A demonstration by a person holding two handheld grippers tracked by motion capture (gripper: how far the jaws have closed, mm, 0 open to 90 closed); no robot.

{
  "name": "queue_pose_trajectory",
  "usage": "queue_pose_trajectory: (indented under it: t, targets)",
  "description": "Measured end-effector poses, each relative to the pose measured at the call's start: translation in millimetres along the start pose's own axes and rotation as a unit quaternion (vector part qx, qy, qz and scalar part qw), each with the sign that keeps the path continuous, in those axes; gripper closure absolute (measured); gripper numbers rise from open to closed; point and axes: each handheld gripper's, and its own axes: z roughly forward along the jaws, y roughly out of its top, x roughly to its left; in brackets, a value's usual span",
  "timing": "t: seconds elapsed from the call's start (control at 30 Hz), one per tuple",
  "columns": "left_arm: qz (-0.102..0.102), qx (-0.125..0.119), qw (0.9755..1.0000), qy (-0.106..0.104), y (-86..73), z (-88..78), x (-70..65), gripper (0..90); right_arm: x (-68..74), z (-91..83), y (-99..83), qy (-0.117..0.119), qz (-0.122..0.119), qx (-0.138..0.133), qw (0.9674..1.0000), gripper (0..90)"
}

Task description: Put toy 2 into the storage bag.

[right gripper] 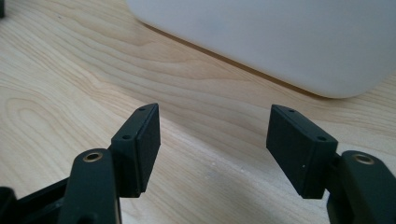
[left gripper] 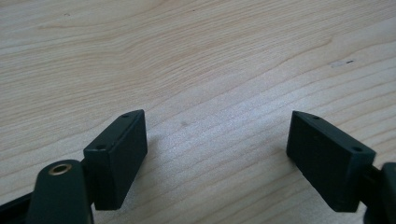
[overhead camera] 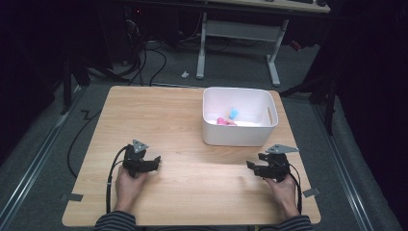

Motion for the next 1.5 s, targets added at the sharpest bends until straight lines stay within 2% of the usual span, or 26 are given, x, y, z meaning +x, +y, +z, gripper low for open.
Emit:
queue_pose_trajectory:
  t: [0.53,0.73,0.9,1.03,1.13,1.3,1.5]
  targets:
    - [0.0,0.0,1.0,0.001,0.0,0.0,0.0,20.5,-5.6,16.1,-5.2,-0.015,0.008,0.015,0.9997,35.8]
    - [0.0,0.0,1.0,0.001,0.0,0.0,0.0,20.5,-6.0,22.8,-6.0,-0.022,0.002,0.019,0.9996,35.9]
    - [-0.001,0.0,1.0,0.001,0.2,0.2,-0.1,20.5,-4.0,28.8,-8.1,-0.049,-0.017,0.028,0.9983,37.2]
    - [0.0,0.0,1.0,0.002,0.2,0.2,-0.1,20.5,-6.0,32.3,-11.0,-0.055,-0.021,0.026,0.998,36.8]
    - [0.0,0.0,1.0,0.002,0.1,0.2,-0.1,20.5,-6.3,35.8,-13.6,-0.056,-0.023,0.03,0.9977,35.8]
    - [0.0,0.0,1.0,0.002,0.1,0.1,-0.2,20.5,-8.2,38.5,-18.0,-0.043,-0.022,0.011,0.9988,29.5]
    - [0.0,0.001,1.0,0.002,0.1,0.0,-0.4,20.3,-8.7,39.2,-19.0,-0.04,-0.028,0.005,0.9988,29.1]
